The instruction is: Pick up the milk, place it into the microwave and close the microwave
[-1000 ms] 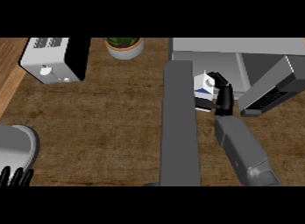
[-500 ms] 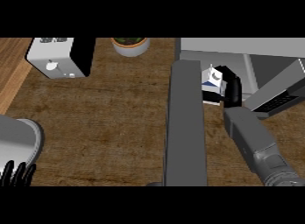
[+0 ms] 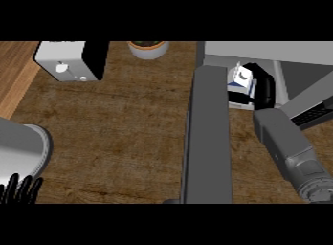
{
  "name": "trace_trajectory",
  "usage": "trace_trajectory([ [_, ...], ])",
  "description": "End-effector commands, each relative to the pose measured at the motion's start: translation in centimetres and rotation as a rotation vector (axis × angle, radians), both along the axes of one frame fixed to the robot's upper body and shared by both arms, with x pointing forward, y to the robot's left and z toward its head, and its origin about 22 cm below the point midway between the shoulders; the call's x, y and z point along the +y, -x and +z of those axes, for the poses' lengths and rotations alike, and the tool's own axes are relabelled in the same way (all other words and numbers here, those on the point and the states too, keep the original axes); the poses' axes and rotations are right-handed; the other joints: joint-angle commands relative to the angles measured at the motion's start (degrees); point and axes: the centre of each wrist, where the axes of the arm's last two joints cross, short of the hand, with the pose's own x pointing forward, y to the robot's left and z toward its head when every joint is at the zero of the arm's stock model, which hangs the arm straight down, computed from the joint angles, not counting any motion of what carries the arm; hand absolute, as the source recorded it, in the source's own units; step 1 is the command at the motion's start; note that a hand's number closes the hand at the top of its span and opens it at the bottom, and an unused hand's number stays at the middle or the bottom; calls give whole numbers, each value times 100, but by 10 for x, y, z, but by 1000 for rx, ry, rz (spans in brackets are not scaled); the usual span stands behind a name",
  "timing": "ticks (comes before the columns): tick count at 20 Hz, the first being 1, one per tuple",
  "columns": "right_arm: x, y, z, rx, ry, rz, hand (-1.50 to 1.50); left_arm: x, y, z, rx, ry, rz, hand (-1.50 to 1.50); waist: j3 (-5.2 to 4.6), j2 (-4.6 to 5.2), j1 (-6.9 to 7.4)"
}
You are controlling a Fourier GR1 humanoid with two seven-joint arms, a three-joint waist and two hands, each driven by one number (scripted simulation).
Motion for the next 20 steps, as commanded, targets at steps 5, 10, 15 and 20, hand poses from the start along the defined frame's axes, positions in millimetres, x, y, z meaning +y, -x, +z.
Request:
trace_trajectory([
  [5, -8, -10, 18, -141, -25, -40, 150, 5, -7, 3, -6, -8, 16, -150, 18, 69, 53],
  [10, -9, -16, 27, -162, 105, -184, 150, 4, -8, -2, 9, -10, -18, -150, -1, 79, 115],
  [15, -9, -22, 38, -194, 130, -274, 150, -2, -12, -5, 4, -10, -19, -150, 8, 123, 223],
  [20, -12, -22, 38, -190, 144, -279, 150, 5, -15, -4, 12, -22, -33, -150, 8, 115, 202],
])
